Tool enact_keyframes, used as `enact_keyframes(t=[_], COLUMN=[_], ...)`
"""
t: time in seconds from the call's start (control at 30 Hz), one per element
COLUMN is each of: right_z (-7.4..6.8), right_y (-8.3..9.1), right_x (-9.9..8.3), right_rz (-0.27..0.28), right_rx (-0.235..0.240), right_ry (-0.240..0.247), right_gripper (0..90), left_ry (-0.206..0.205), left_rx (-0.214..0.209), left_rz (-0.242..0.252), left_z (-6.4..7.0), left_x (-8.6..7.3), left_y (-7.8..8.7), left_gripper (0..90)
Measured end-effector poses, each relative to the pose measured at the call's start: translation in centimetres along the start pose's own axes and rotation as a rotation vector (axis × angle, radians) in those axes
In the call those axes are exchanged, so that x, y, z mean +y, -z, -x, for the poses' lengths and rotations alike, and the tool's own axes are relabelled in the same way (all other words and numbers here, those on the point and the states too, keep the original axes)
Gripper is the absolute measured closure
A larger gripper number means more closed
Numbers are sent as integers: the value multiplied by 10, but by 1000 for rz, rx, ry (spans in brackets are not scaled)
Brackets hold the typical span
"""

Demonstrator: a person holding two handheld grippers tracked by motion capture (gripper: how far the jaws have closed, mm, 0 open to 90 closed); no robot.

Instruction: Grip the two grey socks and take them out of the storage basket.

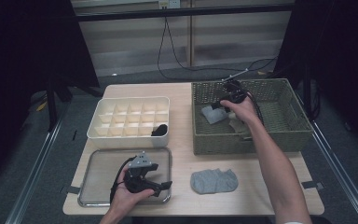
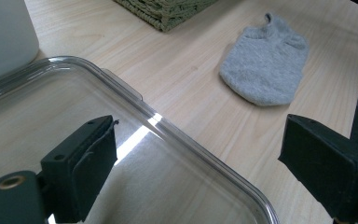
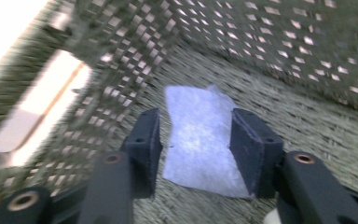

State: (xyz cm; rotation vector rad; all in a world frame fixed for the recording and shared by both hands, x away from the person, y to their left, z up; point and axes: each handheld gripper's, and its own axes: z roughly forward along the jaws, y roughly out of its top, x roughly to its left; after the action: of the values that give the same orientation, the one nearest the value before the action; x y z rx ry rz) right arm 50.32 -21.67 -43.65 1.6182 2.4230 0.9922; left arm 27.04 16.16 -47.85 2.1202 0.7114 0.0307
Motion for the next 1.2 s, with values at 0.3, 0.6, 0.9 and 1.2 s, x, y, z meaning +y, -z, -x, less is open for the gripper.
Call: enact_keyframes(t=[0.3,0.6,0.9,1.2], right_z=[7,12,7,5], right_y=[-13,-24,-38,-41], right_x=[3,-1,-1,-3], right_rz=[-50,-116,-199,-266], right_rx=[-25,-59,-110,-118], right_ry=[-27,-40,20,24], right_gripper=[412,396,484,786], left_ry=[0,-2,2,0], left_rx=[-2,-5,-3,-3], left_rz=[0,-3,0,-3], left_z=[0,-1,-2,-2], left_x=[0,0,0,0], left_y=[0,0,1,1], left_gripper=[106,106,105,105])
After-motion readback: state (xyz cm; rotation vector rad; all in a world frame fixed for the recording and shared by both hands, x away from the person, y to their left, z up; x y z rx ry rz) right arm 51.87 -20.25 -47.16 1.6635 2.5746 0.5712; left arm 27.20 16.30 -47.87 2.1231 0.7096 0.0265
